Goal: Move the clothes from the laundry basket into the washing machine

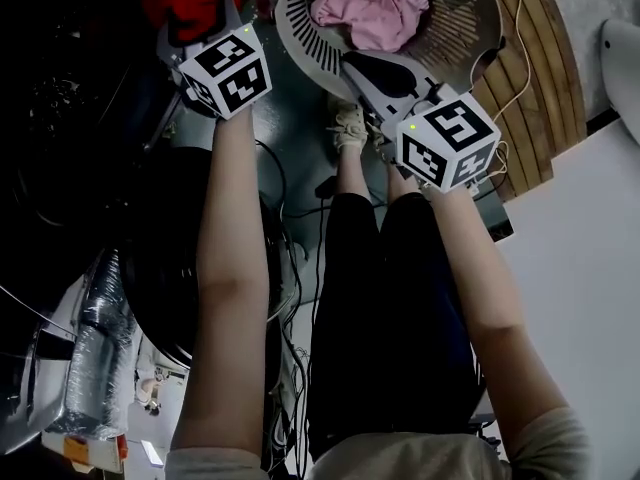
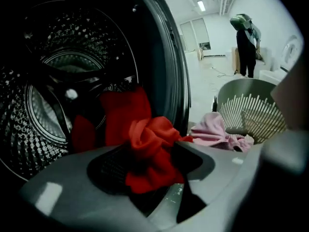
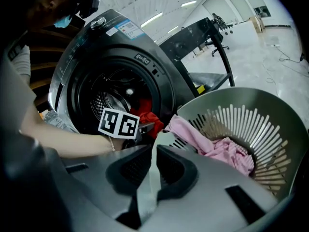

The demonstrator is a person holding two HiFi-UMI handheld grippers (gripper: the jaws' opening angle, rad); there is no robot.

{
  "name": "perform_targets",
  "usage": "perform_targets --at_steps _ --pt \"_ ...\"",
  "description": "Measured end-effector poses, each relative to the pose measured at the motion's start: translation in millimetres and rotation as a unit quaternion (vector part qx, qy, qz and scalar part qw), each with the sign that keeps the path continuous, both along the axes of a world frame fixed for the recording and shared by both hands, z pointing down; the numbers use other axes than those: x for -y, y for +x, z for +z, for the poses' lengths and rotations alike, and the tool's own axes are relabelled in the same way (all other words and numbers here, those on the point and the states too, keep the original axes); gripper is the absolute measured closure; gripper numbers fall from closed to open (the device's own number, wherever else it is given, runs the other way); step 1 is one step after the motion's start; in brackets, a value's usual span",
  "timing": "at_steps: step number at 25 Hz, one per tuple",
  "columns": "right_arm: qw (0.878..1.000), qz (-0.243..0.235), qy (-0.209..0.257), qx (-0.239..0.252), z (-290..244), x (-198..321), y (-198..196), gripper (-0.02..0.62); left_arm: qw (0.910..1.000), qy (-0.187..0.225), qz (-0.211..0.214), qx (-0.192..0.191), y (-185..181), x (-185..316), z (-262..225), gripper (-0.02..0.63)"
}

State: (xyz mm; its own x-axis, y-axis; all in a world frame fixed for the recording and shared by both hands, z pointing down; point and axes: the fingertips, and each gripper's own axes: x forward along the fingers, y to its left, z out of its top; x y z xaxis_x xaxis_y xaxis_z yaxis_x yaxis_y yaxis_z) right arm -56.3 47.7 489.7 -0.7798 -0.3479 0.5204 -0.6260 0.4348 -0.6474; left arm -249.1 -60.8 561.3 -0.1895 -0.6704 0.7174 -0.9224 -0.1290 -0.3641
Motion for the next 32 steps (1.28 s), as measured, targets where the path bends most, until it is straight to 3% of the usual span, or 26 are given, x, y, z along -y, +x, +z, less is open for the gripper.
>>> perform_targets --at_steps 1,5,8,12,16,19,21,22,24,28,32 --pt "1.0 0.001 0.0 0.0 1.1 0.2 0.3 0.557 0.9999 -0.002 0.01 0.004 0.8 2.1 -0.6 0.355" --pt "1.0 0.005 -0.006 0.001 4.4 -2.0 -0.2 0.557 0.9994 0.017 0.031 0.003 4.6 -1.2 -16.1 0.494" --pt "1.0 0.003 -0.006 0.002 5.7 -0.5 -1.8 0.557 0.9985 0.046 0.024 0.019 -10.6 -2.2 -33.3 0.515" --pt "1.0 -0.001 -0.001 0.003 6.4 7.7 -4.9 0.557 0.9939 0.079 -0.004 0.076 -55.5 18.5 -53.1 0.522" --pt "1.0 0.001 0.005 0.004 7.5 15.4 -8.0 0.557 0.9858 0.107 -0.056 0.117 -98.7 46.5 -68.3 0.52" --pt "1.0 -0.005 0.008 0.001 9.1 14.4 -10.2 0.557 0.9784 0.139 -0.104 0.113 -119.4 59.3 -80.3 0.495" --pt "1.0 -0.009 0.007 -0.003 10.7 12.2 -9.7 0.557 0.9784 0.133 -0.125 0.096 -124.1 61.1 -73.9 0.426" --pt "1.0 -0.01 0.006 -0.004 11.3 11.2 -9.0 0.557 0.9802 0.123 -0.129 0.086 -123.2 60.7 -67.3 0.351" --pt "1.0 -0.009 0.003 -0.006 12.0 9.6 -7.5 0.557 0.984 0.105 -0.126 0.069 -118.4 57.4 -56.5 0.284" --pt "1.0 -0.007 0.002 -0.014 10.8 9.0 -2.5 0.557 0.9844 0.117 -0.122 0.049 -101.4 42.1 -72.4 0.276" --pt "0.999 0.003 -0.001 -0.042 19.0 17.3 12.5 0.557 0.9859 0.135 -0.099 -0.005 -60.7 19.2 -89.5 0.276"
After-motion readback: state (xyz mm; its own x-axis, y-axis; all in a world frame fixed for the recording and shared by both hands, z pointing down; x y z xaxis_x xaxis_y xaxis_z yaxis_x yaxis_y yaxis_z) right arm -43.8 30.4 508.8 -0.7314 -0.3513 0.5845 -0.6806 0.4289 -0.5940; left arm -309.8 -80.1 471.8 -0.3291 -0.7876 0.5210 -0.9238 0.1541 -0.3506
